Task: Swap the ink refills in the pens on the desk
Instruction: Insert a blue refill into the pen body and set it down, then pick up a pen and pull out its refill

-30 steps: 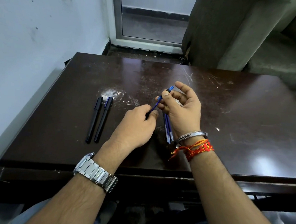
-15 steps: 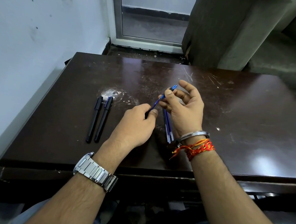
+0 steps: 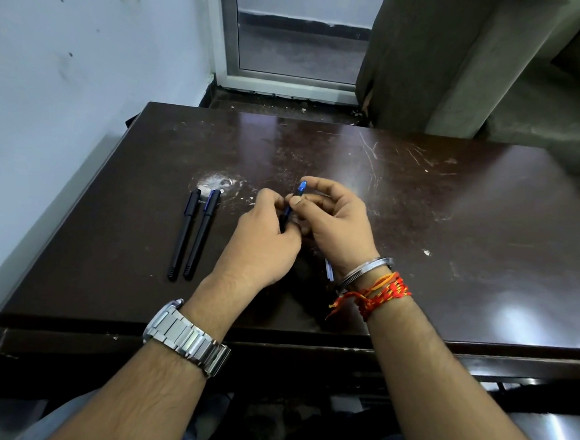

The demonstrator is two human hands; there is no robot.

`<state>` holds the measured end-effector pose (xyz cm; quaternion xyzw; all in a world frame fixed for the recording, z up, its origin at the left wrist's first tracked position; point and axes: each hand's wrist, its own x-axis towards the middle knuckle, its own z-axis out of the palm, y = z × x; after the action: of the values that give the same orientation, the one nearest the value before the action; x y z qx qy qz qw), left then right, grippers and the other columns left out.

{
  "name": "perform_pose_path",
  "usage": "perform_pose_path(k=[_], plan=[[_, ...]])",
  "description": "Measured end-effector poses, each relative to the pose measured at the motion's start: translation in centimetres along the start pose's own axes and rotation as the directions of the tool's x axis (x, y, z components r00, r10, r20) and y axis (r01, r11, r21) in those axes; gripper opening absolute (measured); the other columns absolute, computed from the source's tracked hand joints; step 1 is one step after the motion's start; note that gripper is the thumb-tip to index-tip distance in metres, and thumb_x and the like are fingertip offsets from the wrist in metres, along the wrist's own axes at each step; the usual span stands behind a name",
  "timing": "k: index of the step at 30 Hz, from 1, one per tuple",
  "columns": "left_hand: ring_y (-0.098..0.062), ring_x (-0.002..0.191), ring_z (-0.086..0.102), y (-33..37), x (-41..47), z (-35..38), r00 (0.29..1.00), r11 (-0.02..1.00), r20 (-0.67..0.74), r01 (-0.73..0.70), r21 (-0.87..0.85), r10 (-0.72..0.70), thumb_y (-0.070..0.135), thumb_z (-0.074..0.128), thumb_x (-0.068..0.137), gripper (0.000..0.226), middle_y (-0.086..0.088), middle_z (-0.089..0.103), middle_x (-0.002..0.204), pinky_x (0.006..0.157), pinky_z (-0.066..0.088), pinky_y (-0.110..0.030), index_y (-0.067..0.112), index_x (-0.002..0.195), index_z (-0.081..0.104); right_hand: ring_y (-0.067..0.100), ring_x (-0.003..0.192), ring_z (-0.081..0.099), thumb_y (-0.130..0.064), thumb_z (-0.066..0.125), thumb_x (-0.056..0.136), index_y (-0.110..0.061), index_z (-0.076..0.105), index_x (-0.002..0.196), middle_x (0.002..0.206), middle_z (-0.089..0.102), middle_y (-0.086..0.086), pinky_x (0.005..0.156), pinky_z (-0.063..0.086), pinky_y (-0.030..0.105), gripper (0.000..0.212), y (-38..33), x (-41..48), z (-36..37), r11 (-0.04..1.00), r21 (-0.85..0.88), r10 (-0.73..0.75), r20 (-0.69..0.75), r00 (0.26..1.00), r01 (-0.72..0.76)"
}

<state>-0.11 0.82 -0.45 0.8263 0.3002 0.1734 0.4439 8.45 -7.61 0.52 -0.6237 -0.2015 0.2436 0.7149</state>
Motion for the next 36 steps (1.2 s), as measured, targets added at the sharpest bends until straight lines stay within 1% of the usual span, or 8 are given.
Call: perform_pose_path(k=[7,11,15,19,21,25,29,36], plan=[[-0.002,0.061,0.052,-0.37,0.22,0.15,0.999,0.999,0.008,-0.037,-0.006,0.038,0.022,0.055,0.09,0.018,0.009,0.057,0.075,0.048,0.037,-0.009,0.029,0.104,0.047,-0.001,0.055,0.063,0.012,0.055,0.086,-0.002,0.061,0.11,0.099,0.067,0.035,0.057,0.05,0.017,0.029,-0.6,-0.47,0.13,0.999,0.036,0.009,0.034,0.999,-0.01],[-0.004,0.061,0.052,-0.42,0.21,0.12,0.999,0.999,0.011,-0.035,-0.002,0.035,0.022,0.055,0.091,0.018,0.008,0.057,0.076,0.047,0.037,-0.01,0.03,0.103,0.045,0.002,0.058,0.064,0.006,0.062,0.085,-0.007,0.061,0.11,0.089,0.073,0.019,0.06,0.052,0.022,0.028,-0.55,-0.49,0.11,1.0,-0.003,0.008,0.029,1.0,-0.008],[-0.002,0.067,0.054,-0.27,0.09,0.19,0.999,0.999,0.008,-0.032,0.026,0.032,0.028,0.054,0.094,0.014,0.009,0.056,0.079,0.049,0.032,-0.018,0.031,0.103,0.043,0.01,0.062,0.06,-0.019,0.083,0.074,-0.011,0.061,0.106,0.069,0.067,0.001,0.06,0.05,0.026,0.04,-0.48,-0.4,-0.11,0.995,-0.102,-0.009,-0.09,0.996,-0.001],[-0.004,0.069,0.057,-0.17,0.1,0.19,0.999,1.0,0.027,-0.026,0.006,0.026,0.026,0.055,0.095,0.014,0.007,0.06,0.084,0.052,0.034,-0.021,0.03,0.103,0.044,0.01,0.071,0.065,-0.013,0.076,0.077,-0.014,0.061,0.109,0.077,0.073,-0.001,0.069,0.052,0.032,0.035,-0.53,-0.3,-0.07,0.999,-0.036,0.031,-0.075,0.997,-0.033],[-0.005,0.071,0.058,-0.15,0.08,0.14,0.999,1.0,0.03,-0.02,-0.004,0.02,0.026,0.054,0.094,0.015,0.006,0.062,0.086,0.052,0.036,-0.023,0.03,0.103,0.044,0.011,0.068,0.065,-0.006,0.075,0.078,-0.012,0.06,0.111,0.075,0.072,0.001,0.065,0.052,0.029,0.037,-0.53,-0.4,0.12,0.999,-0.026,0.021,-0.043,0.999,-0.023],[-0.005,0.068,0.057,-0.08,-0.04,0.11,1.0,1.0,0.022,-0.022,0.0,0.022,0.026,0.054,0.093,0.015,0.007,0.061,0.082,0.051,0.036,-0.024,0.03,0.105,0.045,0.015,0.065,0.06,-0.014,0.081,0.075,-0.01,0.059,0.111,0.07,0.065,0.003,0.061,0.052,0.028,0.042,-0.53,-0.6,0.29,0.998,-0.069,-0.008,-0.061,0.998,0.004],[-0.005,0.074,0.059,-0.02,-0.01,0.06,1.0,1.0,0.024,-0.011,-0.012,0.011,0.026,0.054,0.093,0.015,0.007,0.062,0.087,0.054,0.038,-0.025,0.031,0.105,0.045,0.007,0.066,0.067,-0.008,0.076,0.079,-0.009,0.061,0.111,0.076,0.072,0.0,0.057,0.051,0.02,0.036,-0.72,-0.51,0.16,1.0,-0.007,0.018,-0.054,0.998,-0.018],[-0.007,0.065,0.056,0.04,-0.04,0.02,1.0,1.0,0.013,-0.006,0.0,0.006,0.027,0.054,0.092,0.016,0.008,0.057,0.076,0.05,0.035,-0.027,0.03,0.103,0.043,0.018,0.068,0.06,-0.011,0.08,0.077,-0.01,0.06,0.111,0.07,0.064,0.002,0.065,0.052,0.032,0.04,-0.37,-0.42,0.29,0.999,-0.036,-0.01,-0.049,0.999,0.008]])
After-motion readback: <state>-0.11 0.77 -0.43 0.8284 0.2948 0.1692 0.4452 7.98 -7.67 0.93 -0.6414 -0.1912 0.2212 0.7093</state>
